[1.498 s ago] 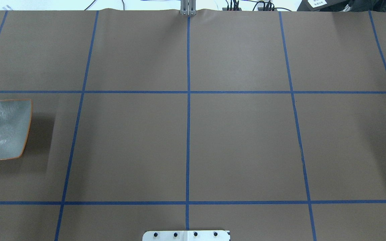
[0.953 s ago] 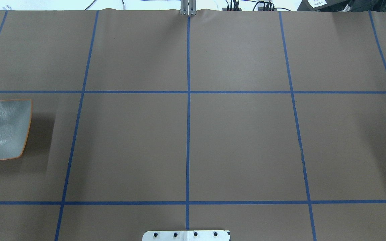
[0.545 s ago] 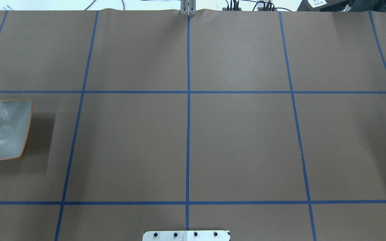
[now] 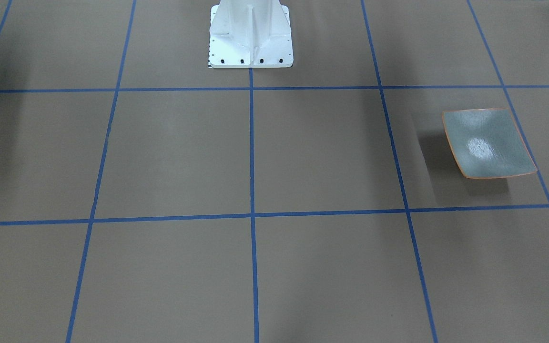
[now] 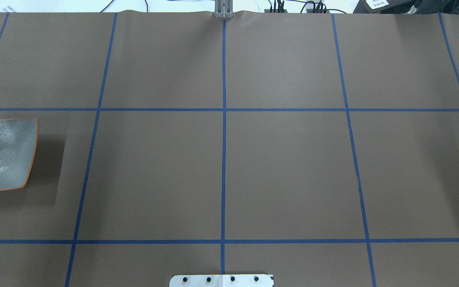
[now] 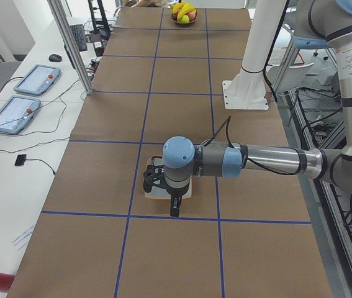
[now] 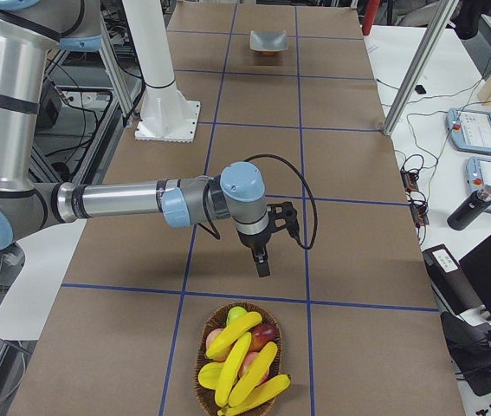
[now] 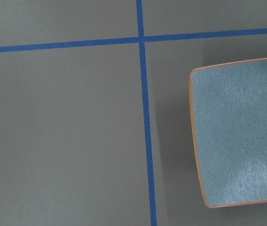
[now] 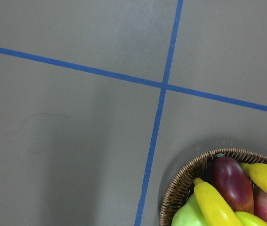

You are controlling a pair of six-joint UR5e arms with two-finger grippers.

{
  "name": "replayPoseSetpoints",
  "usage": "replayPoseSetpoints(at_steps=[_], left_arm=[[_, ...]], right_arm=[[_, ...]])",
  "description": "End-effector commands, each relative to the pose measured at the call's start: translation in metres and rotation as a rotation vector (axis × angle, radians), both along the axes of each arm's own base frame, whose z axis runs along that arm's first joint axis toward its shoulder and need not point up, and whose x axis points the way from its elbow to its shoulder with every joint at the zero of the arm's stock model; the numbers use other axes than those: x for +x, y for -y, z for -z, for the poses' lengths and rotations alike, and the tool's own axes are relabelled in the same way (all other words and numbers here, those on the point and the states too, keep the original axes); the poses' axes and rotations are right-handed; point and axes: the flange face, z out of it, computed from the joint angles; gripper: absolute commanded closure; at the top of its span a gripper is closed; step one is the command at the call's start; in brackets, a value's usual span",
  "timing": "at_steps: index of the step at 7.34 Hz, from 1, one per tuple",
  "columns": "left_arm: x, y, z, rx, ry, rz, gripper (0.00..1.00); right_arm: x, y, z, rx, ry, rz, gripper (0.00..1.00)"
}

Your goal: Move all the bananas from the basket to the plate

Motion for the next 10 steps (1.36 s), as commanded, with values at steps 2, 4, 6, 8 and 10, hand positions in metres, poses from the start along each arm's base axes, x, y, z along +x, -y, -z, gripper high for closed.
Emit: replayPoseSetpoints(at_steps=[2,4,6,8,10], left_arm=[[0.000,-0.002,-0.002,-0.003,-0.001,0.000,0.00],[0.000,-0.003,-0.002,-0.005,-0.002,0.000,0.00],[0.000,-0.004,-0.003,-0.008,-0.002,0.000,0.00],[0.000,-0.003,-0.002,-0.005,-0.002,0.000,0.00],[0.000,-0.004,-0.003,-0.008,-0.002,0.000,0.00]], right_arm=[[0.004,-0.001,-0.060,0.144,-0.090,0.182,0.00],[0.003,-0.009,-0.084,0.193,-0.106,0.302,0.00],[0.004,-0.026,-0.130,0.235,-0.122,0.462,0.00],[0.004,-0.029,-0.159,0.215,-0.119,0.469,0.00],[0.004,-0.033,-0.171,0.185,-0.112,0.459,0.26]])
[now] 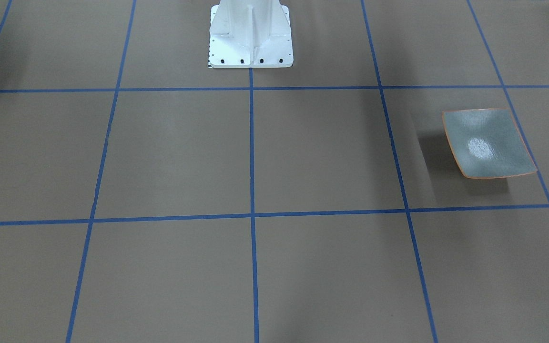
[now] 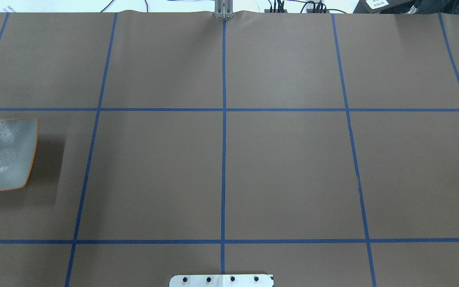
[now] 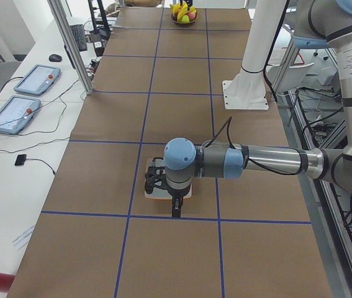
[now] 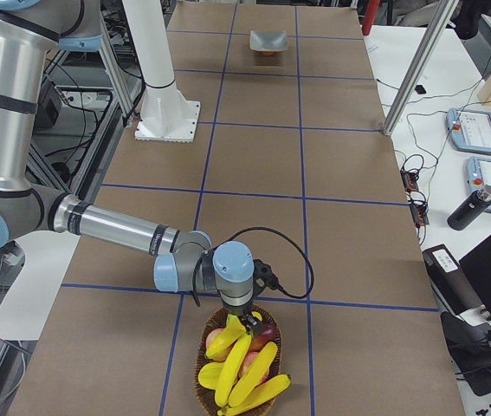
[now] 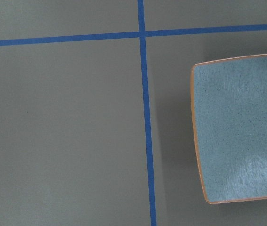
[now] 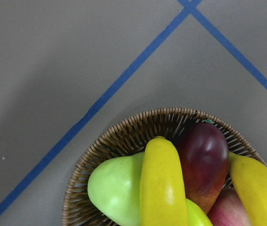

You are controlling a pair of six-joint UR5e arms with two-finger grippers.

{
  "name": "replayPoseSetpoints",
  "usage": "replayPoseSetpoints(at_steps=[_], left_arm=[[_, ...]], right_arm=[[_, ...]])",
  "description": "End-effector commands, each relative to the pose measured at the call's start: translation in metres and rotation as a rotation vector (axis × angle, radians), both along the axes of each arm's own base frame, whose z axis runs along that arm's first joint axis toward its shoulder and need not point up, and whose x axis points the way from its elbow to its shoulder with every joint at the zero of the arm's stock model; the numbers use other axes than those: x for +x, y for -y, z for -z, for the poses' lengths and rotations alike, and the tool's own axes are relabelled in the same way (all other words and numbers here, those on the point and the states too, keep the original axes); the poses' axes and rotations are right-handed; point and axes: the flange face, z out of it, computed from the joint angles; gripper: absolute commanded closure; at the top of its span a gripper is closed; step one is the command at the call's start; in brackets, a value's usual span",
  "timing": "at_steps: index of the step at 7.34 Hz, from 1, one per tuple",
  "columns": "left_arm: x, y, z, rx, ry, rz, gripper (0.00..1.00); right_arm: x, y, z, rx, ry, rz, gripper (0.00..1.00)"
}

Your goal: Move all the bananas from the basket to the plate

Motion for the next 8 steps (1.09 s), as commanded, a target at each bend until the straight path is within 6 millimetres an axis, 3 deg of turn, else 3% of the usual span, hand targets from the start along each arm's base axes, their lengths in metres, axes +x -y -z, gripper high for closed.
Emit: replayPoseSetpoints(at_steps=[1,4,8], left_arm=[[0.000,0.000,-0.001,-0.002,0.000,0.000,0.00],[0.000,-0.001,-0.002,-0.006,0.000,0.000,0.00],[0.000,-0.002,-0.005,-0.013,0.000,0.000,0.00]], right_arm=[[0.000,-0.003,-0.008,-0.016,0.006,-0.006,0.40],[0.000,-0.003,-0.008,-0.007,0.006,0.005,0.99],[-0.001,0.024,0.017,0.037,0.022,-0.006,1.00]])
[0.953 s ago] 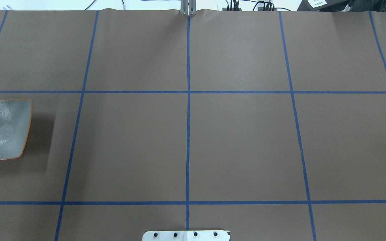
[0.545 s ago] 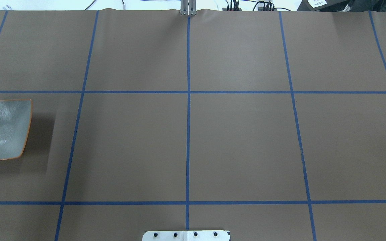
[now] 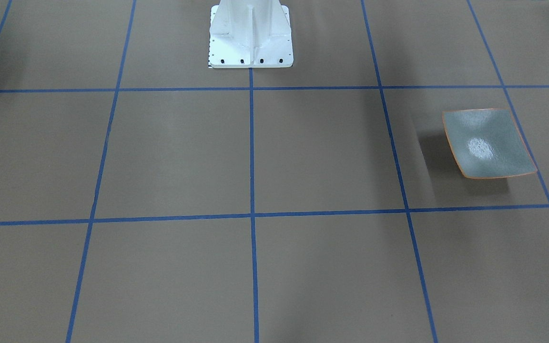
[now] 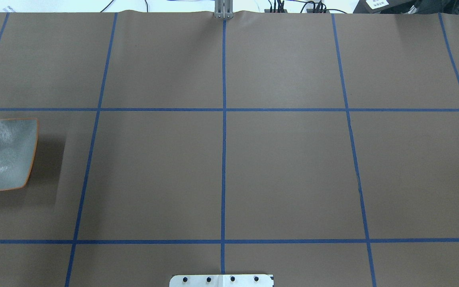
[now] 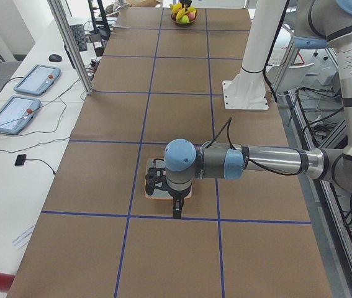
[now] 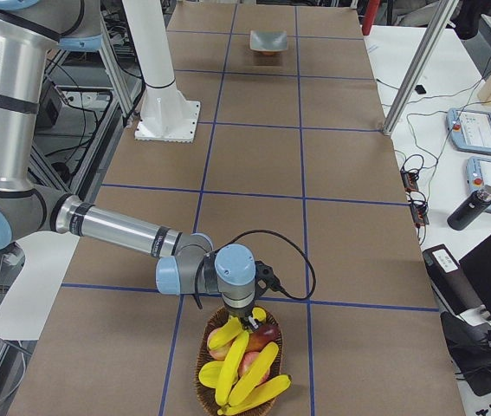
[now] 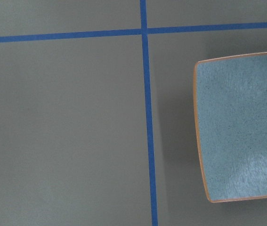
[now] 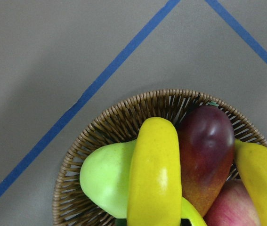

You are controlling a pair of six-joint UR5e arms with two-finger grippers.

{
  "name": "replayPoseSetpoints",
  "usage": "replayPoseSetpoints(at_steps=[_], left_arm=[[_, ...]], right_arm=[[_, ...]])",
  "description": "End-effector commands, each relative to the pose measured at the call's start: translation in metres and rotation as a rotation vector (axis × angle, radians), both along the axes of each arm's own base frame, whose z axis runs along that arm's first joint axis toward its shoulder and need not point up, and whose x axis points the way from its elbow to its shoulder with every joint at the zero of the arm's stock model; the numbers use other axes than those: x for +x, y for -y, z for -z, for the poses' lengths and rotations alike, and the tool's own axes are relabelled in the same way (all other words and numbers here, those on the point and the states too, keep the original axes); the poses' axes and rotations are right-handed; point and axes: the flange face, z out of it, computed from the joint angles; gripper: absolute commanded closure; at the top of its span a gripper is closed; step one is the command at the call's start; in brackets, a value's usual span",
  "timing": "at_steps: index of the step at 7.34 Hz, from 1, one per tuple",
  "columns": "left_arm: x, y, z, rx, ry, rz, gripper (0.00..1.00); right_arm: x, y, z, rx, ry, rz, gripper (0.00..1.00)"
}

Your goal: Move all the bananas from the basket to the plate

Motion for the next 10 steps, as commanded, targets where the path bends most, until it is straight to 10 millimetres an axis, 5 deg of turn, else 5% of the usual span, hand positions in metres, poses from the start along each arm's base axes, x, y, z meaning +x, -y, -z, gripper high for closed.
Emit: replayPoseSetpoints(at_steps=[1,4,6,8,10], left_arm=[[0.000,0.000,-0.001,-0.003,-0.001,0.000,0.00],[0.000,-0.002,-0.001,-0.005,-0.001,0.000,0.00],[0.000,-0.001,0.001,0.004,0.000,0.000,0.00],[0.000,0.014,0.026,0.109,0.001,-0.001,0.00],[-0.001,0.041,0.073,0.454,0.013,0.003,0.00]], right_arm=[[0.008,0.024,0.020,0.034,0.007,-0.031,1.00],[0.039,0.072,0.060,-0.052,0.041,-0.236,1.00],[0.034,0.089,0.101,-0.137,0.161,-0.385,1.00],[0.031,0.091,0.167,-0.205,0.263,-0.533,1.00],[0.026,0.087,0.230,-0.291,0.370,-0.664,1.00]])
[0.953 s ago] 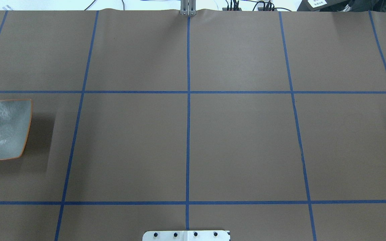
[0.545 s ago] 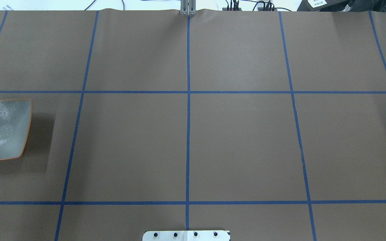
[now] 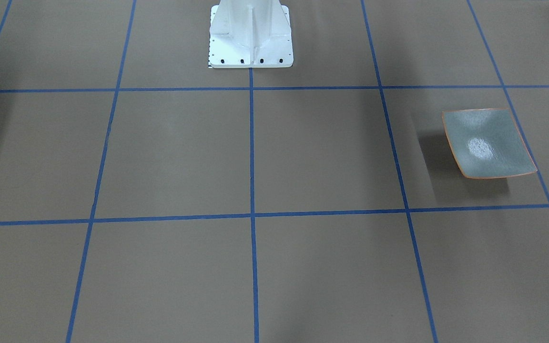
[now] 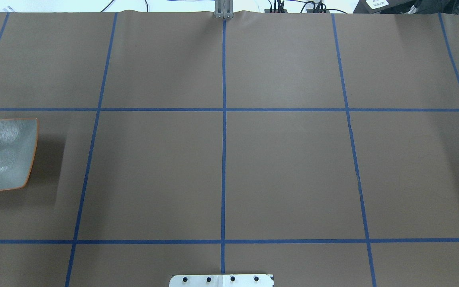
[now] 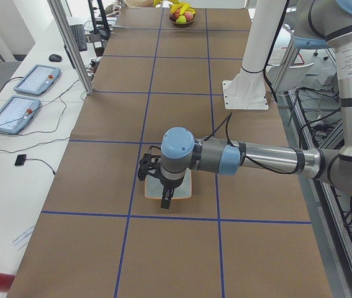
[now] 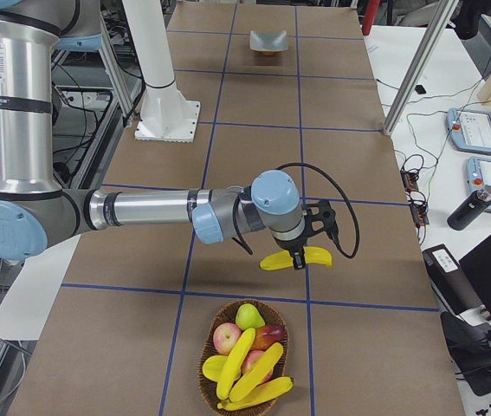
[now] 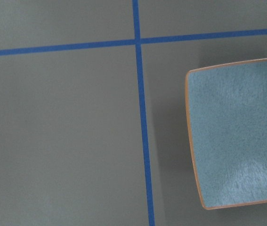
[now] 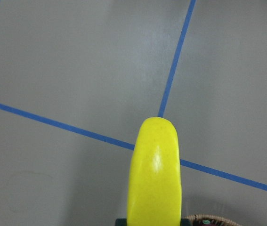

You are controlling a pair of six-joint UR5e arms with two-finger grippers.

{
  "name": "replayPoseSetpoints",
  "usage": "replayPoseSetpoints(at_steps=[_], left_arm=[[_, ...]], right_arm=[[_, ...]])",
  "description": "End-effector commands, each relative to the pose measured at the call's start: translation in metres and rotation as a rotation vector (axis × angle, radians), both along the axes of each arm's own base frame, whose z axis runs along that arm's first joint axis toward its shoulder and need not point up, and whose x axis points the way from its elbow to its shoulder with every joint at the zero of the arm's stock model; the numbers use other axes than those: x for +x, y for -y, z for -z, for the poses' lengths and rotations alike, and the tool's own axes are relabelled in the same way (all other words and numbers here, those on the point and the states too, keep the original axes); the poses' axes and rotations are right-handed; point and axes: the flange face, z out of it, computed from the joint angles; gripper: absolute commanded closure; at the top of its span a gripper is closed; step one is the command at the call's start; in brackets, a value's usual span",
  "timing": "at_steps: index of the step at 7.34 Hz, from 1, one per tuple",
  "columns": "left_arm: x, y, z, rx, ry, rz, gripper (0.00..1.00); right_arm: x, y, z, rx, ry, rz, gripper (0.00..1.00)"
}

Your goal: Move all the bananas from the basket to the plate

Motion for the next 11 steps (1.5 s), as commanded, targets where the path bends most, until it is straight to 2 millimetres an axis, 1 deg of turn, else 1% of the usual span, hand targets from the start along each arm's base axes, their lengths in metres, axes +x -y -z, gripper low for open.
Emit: replayPoseSetpoints(at_steps=[1,2,3,4,5,6,7,8,9,10,11], left_arm=[[0.000,0.020,0.051,0.322,0.004,0.002,0.00],[0.001,0.019,0.065,0.372,-0.015,-0.009,0.00],[0.004,0.018,0.075,0.405,-0.058,-0.010,0.00],[0.005,0.018,0.090,0.411,-0.105,0.060,0.00],[0.029,0.024,0.108,0.400,-0.181,0.094,0.00],[0.052,0.023,0.118,0.415,-0.231,0.078,0.00],[0.089,0.039,0.144,0.398,-0.286,0.040,0.00],[0.114,0.053,0.175,0.323,-0.365,0.067,0.00],[0.140,0.071,0.223,0.265,-0.456,0.095,0.00],[0.171,0.082,0.269,0.215,-0.537,0.098,0.00],[0.204,0.085,0.308,0.185,-0.600,0.065,0.00]], right_arm=[[-0.010,0.002,0.074,-0.093,0.120,-0.150,1.00],[-0.022,0.007,0.107,-0.123,0.165,-0.193,1.00],[-0.035,0.019,0.138,-0.158,0.211,-0.228,1.00],[-0.056,0.028,0.167,-0.188,0.248,-0.244,1.00],[-0.075,0.037,0.196,-0.222,0.287,-0.269,1.00],[-0.100,0.042,0.220,-0.235,0.299,-0.290,1.00],[-0.132,0.046,0.236,-0.254,0.292,-0.337,1.00],[-0.159,0.051,0.256,-0.265,0.306,-0.365,1.00],[-0.195,0.056,0.283,-0.273,0.329,-0.396,1.00],[-0.238,0.055,0.311,-0.274,0.356,-0.409,1.00],[-0.267,0.050,0.335,-0.288,0.393,-0.399,1.00]])
